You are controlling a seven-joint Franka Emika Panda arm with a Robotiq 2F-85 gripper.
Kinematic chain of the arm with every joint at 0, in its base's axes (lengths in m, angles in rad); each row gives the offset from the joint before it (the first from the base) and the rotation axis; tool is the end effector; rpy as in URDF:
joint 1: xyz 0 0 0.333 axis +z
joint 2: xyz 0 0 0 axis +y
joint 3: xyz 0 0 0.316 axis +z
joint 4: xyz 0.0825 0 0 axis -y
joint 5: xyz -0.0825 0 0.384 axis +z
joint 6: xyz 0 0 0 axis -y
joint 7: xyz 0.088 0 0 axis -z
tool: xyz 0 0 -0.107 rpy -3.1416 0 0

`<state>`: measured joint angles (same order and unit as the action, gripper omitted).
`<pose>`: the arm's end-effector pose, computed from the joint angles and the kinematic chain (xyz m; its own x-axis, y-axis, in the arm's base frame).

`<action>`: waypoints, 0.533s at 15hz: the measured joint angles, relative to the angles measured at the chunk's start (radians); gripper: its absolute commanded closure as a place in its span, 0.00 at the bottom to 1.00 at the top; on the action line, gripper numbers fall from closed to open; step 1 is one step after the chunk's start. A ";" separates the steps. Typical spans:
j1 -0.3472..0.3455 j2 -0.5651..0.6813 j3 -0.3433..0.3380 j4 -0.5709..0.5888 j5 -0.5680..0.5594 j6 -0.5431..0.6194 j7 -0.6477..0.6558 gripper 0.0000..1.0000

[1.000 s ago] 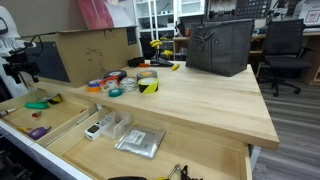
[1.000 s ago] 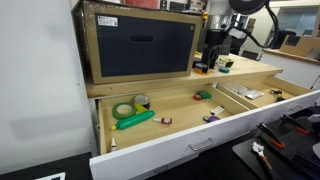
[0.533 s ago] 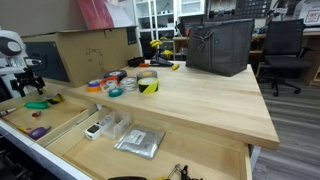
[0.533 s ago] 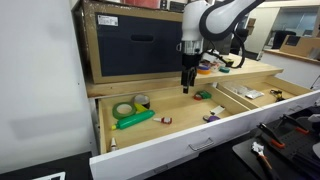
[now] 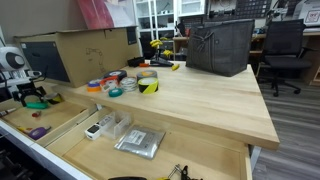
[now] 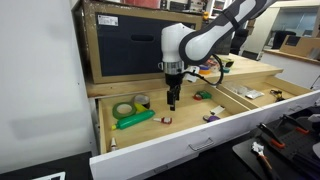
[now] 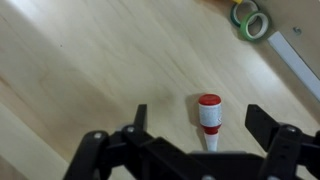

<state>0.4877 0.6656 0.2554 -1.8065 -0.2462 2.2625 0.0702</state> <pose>0.4736 0.4162 0.1693 0.6796 0.7118 -0.1773 0.7249 -0.6887 0.0136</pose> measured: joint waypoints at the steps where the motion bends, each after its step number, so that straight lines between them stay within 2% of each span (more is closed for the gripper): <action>1: 0.018 0.019 -0.007 0.015 -0.014 0.000 0.000 0.00; 8: 0.071 0.135 -0.039 0.118 -0.056 0.003 0.000 0.00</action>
<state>0.5587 0.8007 0.2167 -1.6887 -0.3022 2.2655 0.0704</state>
